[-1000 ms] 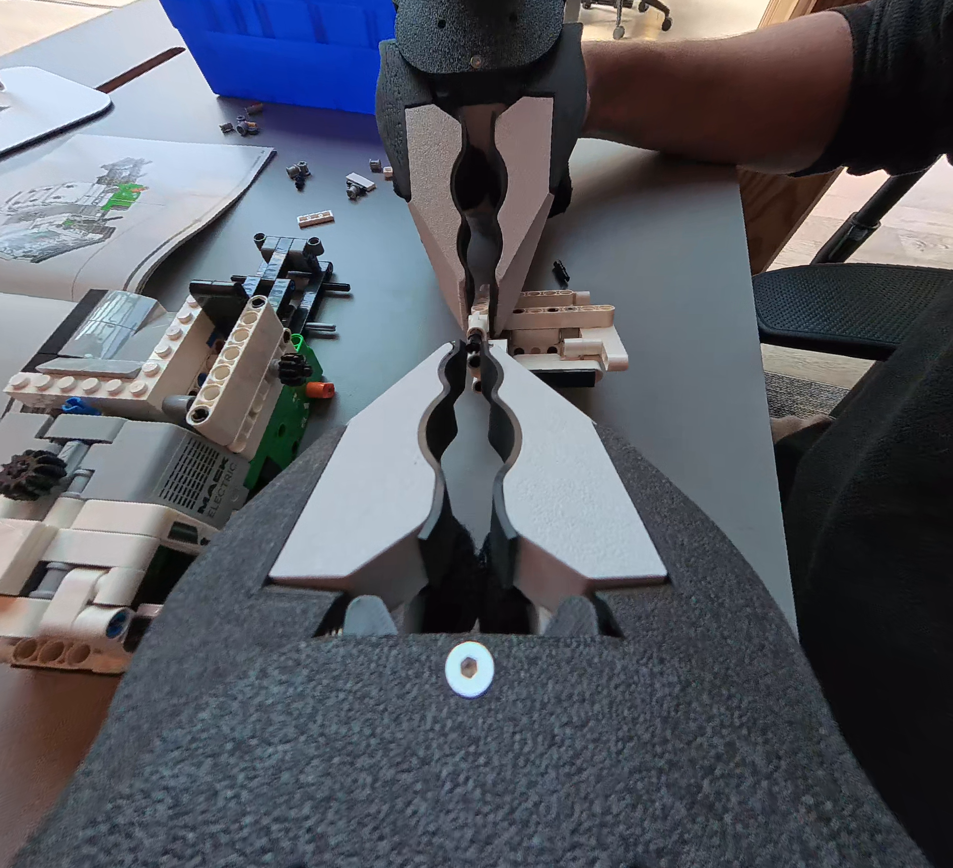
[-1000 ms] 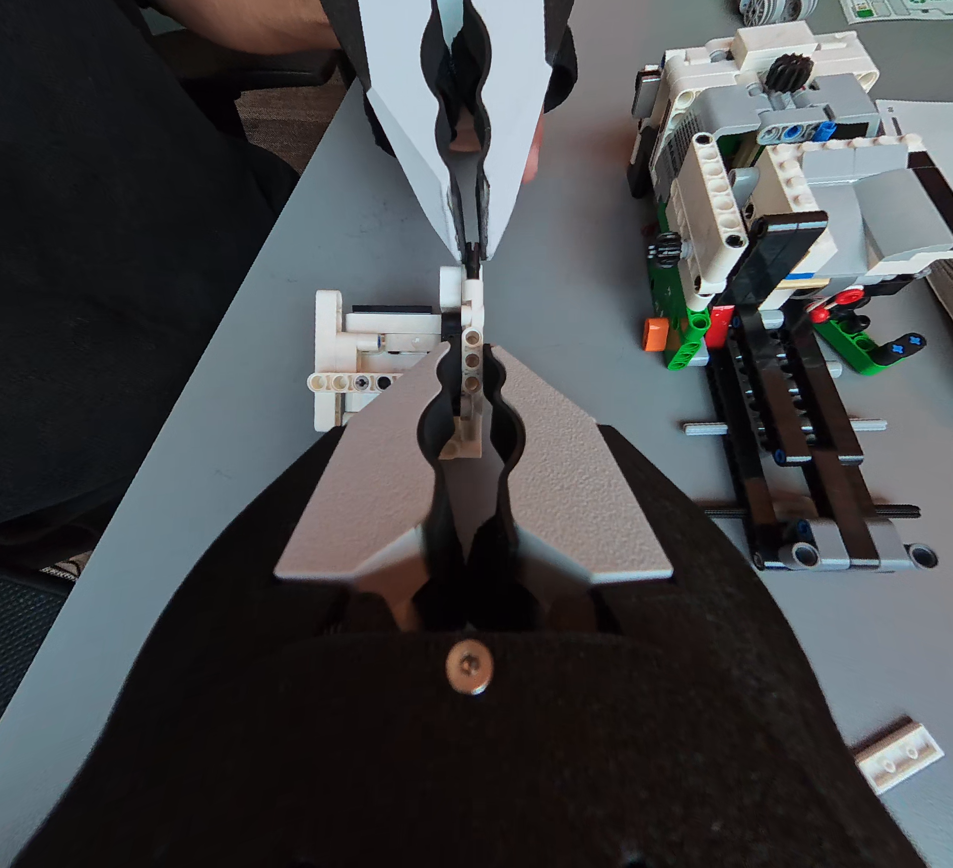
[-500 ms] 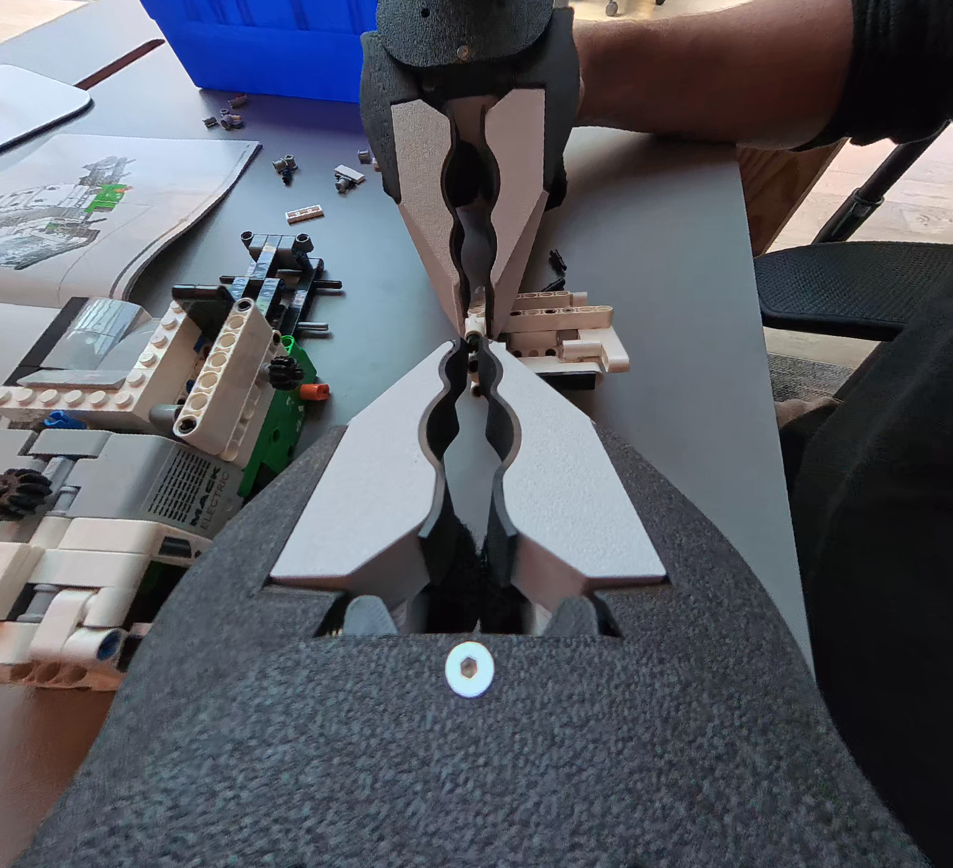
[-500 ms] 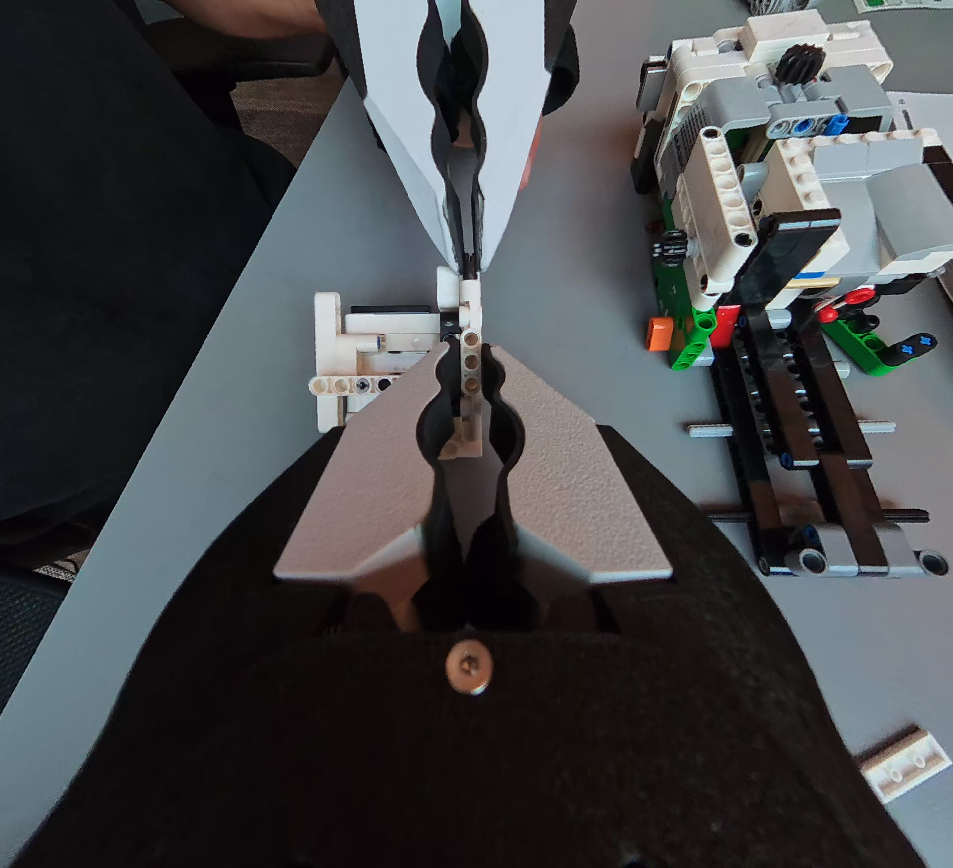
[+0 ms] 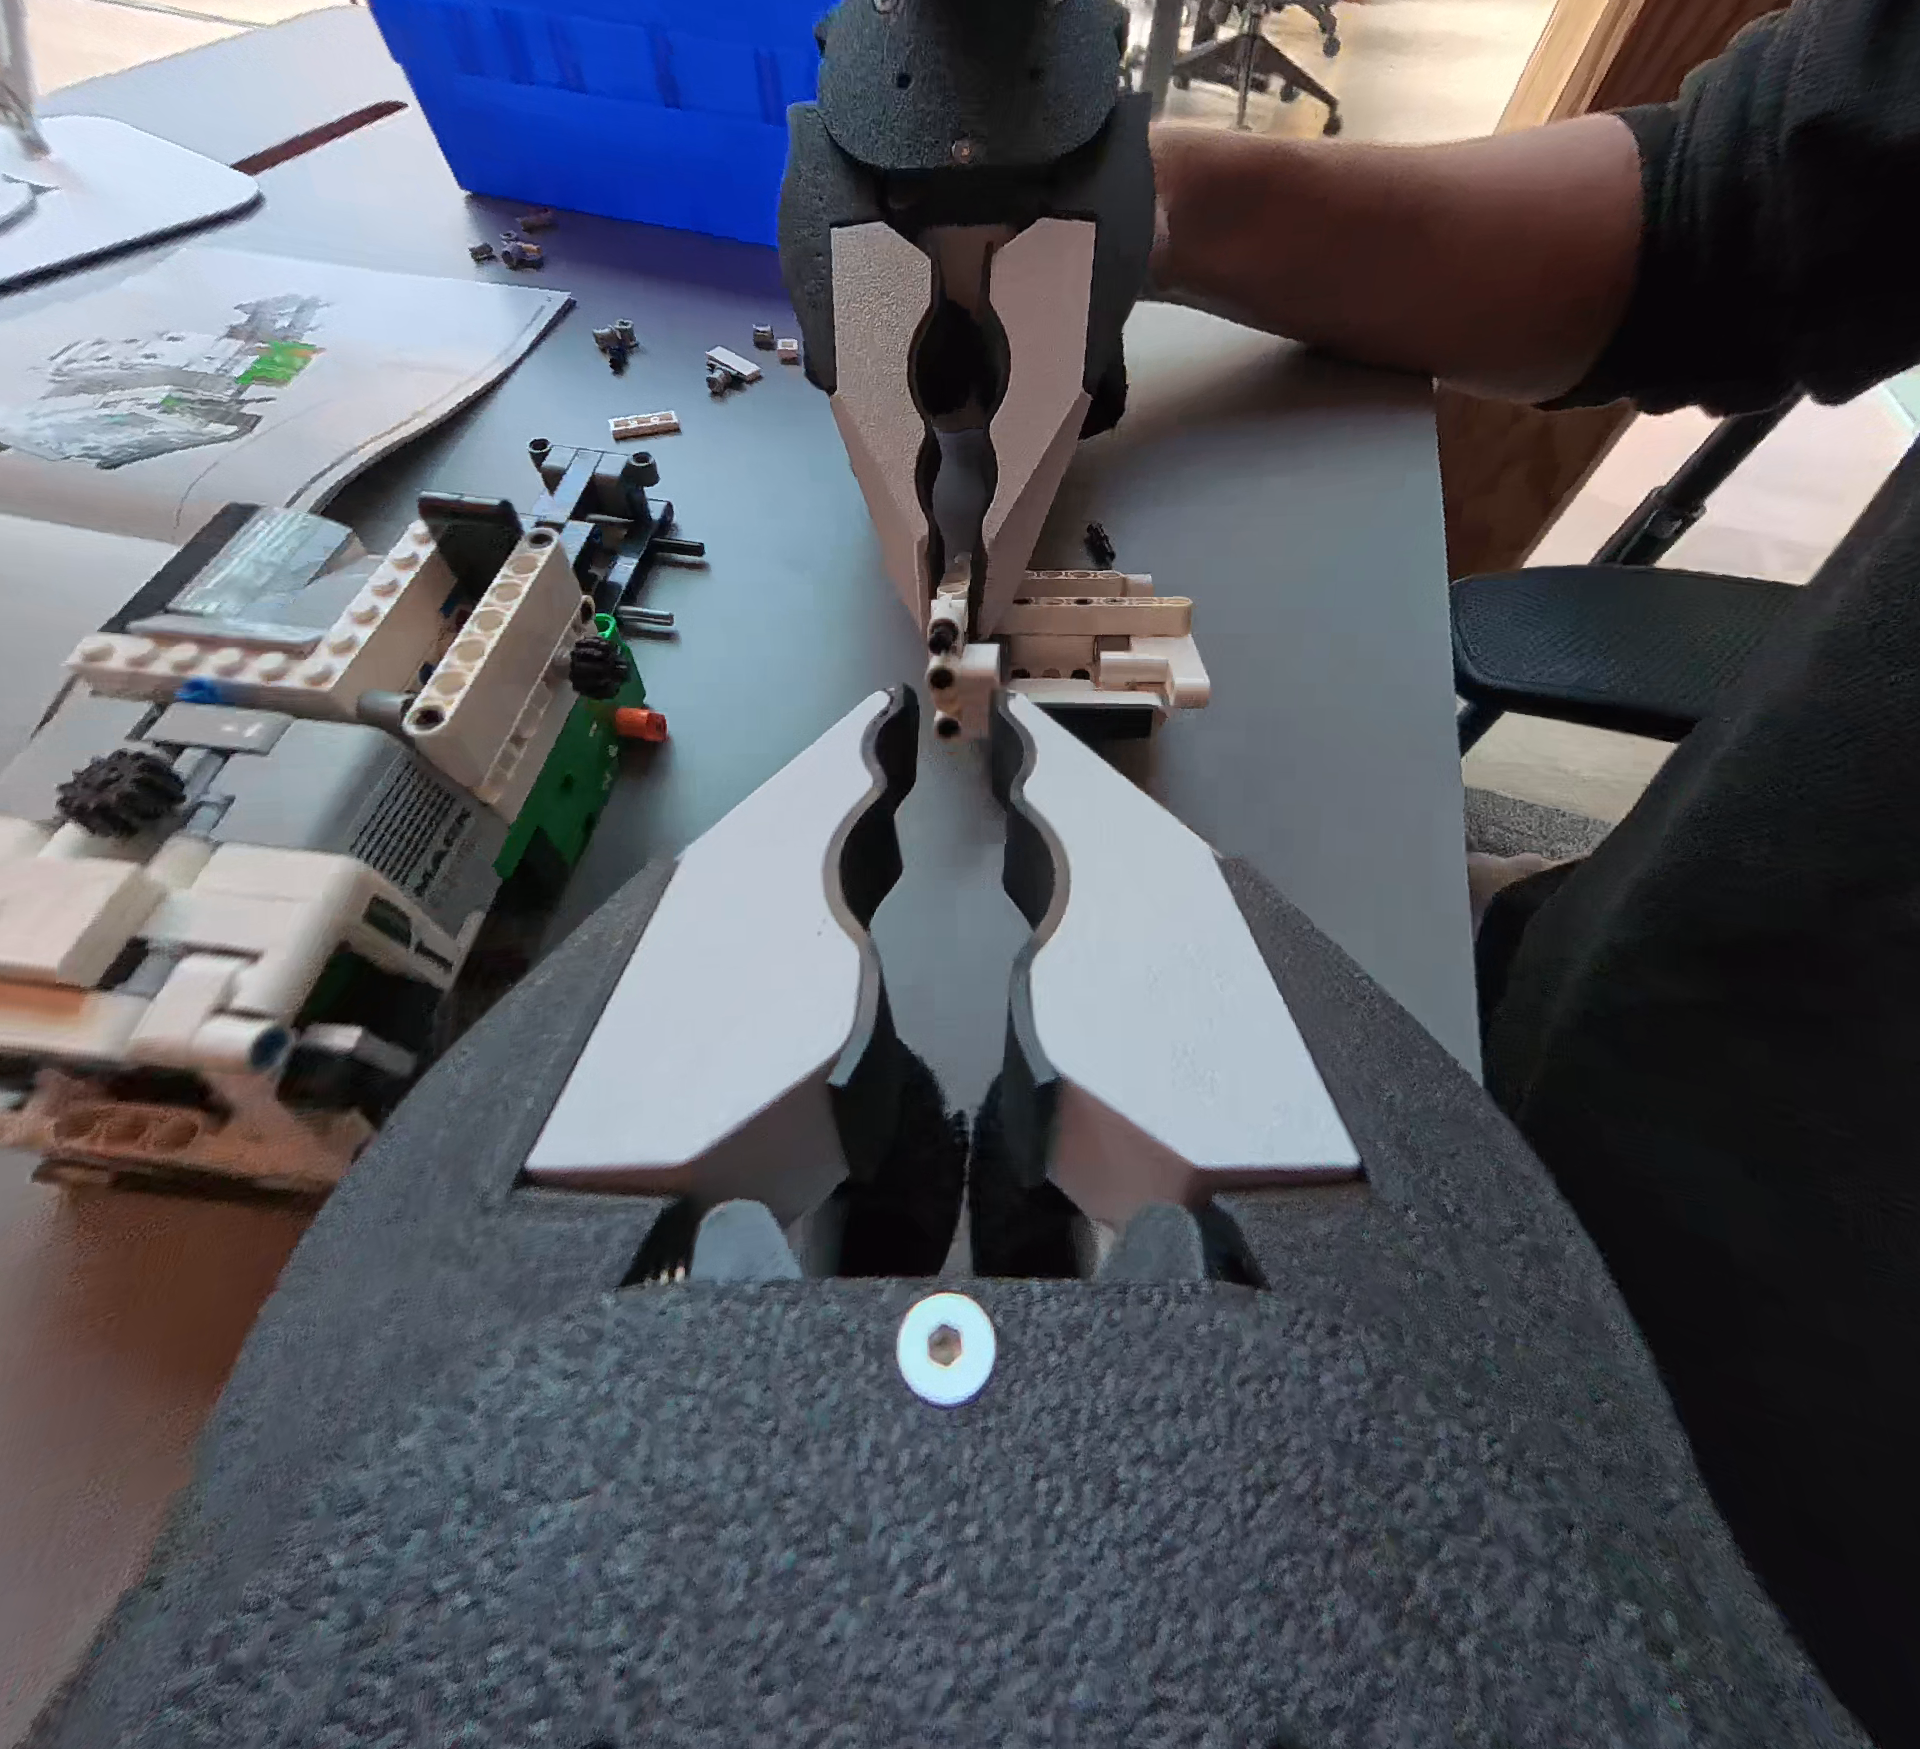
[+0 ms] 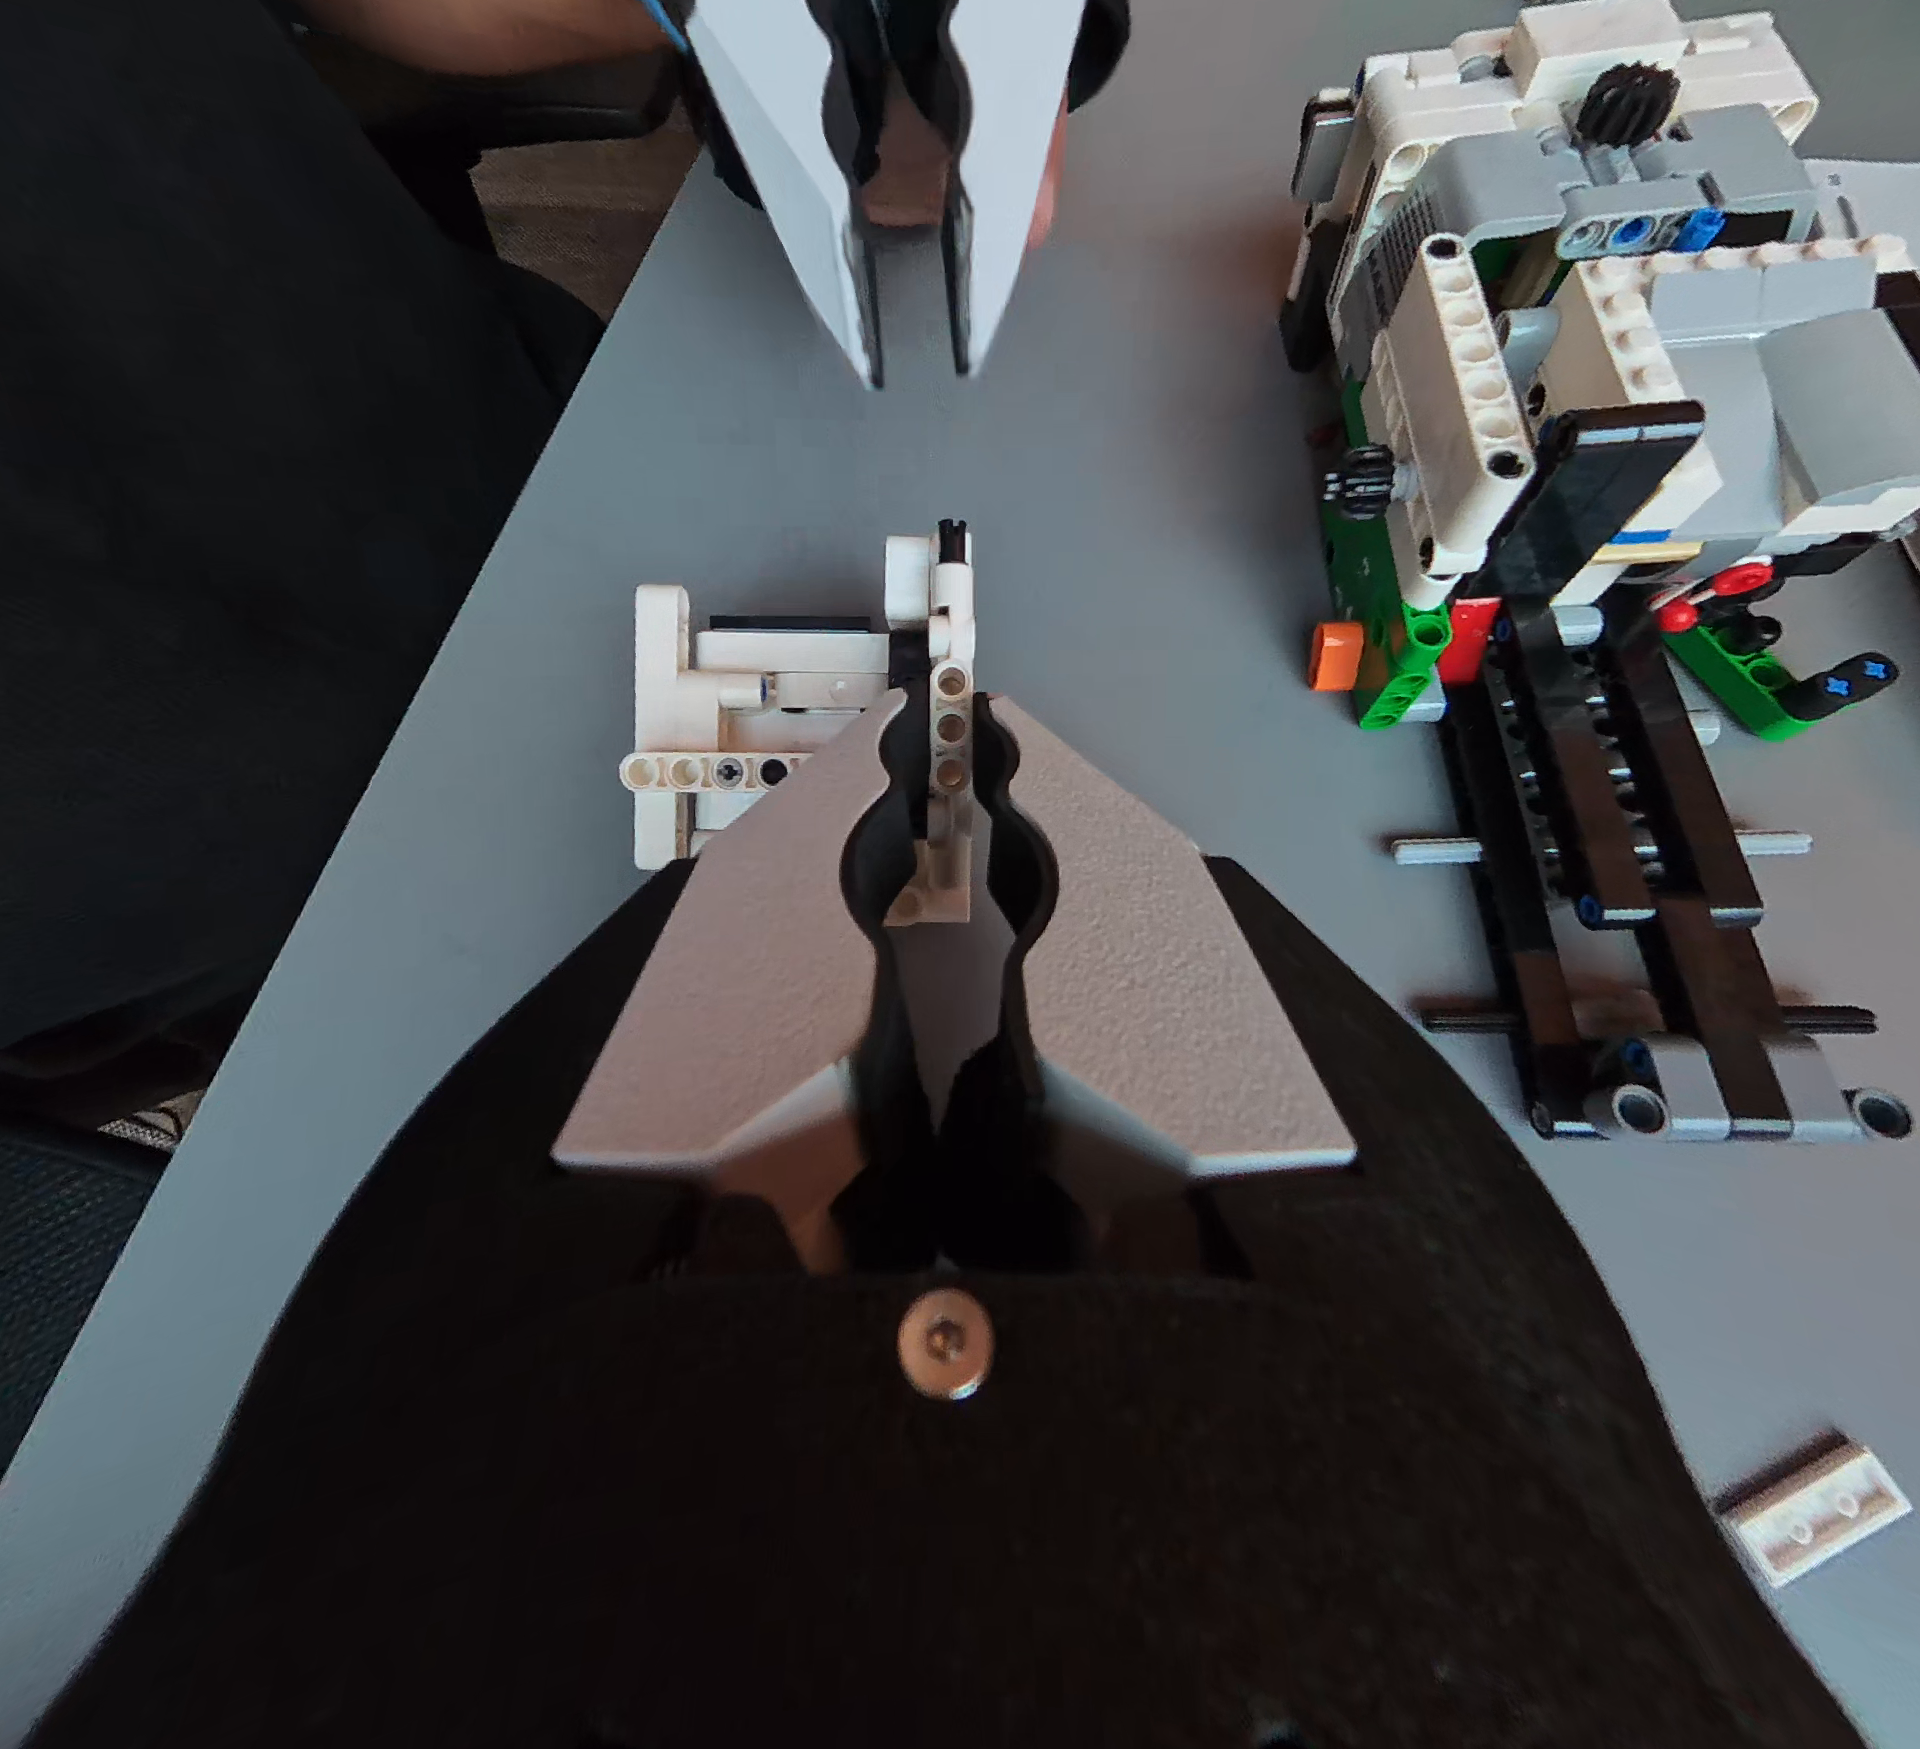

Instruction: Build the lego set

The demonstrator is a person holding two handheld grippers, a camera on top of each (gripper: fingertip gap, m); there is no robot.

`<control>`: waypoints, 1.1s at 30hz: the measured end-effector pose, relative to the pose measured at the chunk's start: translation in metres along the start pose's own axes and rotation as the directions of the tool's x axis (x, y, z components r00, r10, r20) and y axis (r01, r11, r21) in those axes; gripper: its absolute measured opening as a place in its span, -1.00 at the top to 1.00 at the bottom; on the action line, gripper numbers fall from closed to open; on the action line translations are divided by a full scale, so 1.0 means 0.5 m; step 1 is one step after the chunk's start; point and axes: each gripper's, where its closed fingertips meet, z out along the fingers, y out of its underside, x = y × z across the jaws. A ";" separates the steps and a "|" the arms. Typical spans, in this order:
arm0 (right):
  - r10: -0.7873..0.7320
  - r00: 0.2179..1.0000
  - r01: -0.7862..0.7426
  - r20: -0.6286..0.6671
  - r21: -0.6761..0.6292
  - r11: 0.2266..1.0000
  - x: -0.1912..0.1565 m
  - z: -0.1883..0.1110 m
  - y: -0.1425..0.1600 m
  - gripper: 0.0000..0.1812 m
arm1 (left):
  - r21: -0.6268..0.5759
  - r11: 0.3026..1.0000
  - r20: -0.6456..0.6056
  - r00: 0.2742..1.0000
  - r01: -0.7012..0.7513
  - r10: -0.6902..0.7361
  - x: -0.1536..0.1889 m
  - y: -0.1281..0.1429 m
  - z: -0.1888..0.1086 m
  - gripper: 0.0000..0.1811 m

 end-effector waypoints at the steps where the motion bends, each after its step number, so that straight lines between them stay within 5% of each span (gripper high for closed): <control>1: 0.004 1.000 -0.004 0.005 0.012 1.000 0.000 -0.001 -0.004 0.94 | 0.018 1.000 0.014 1.000 0.012 -0.012 0.001 -0.001 -0.012 0.86; 12: 0.038 0.999 -0.037 -0.008 0.087 0.996 0.009 -0.024 -0.026 0.93 | 0.065 0.997 0.138 0.990 -0.027 0.018 -0.006 -0.004 -0.039 0.80; 33: 0.077 0.997 -0.077 -0.005 0.059 0.995 0.012 -0.012 -0.015 0.93 | 0.171 0.985 0.129 0.992 -0.017 -0.006 -0.006 -0.027 -0.065 0.81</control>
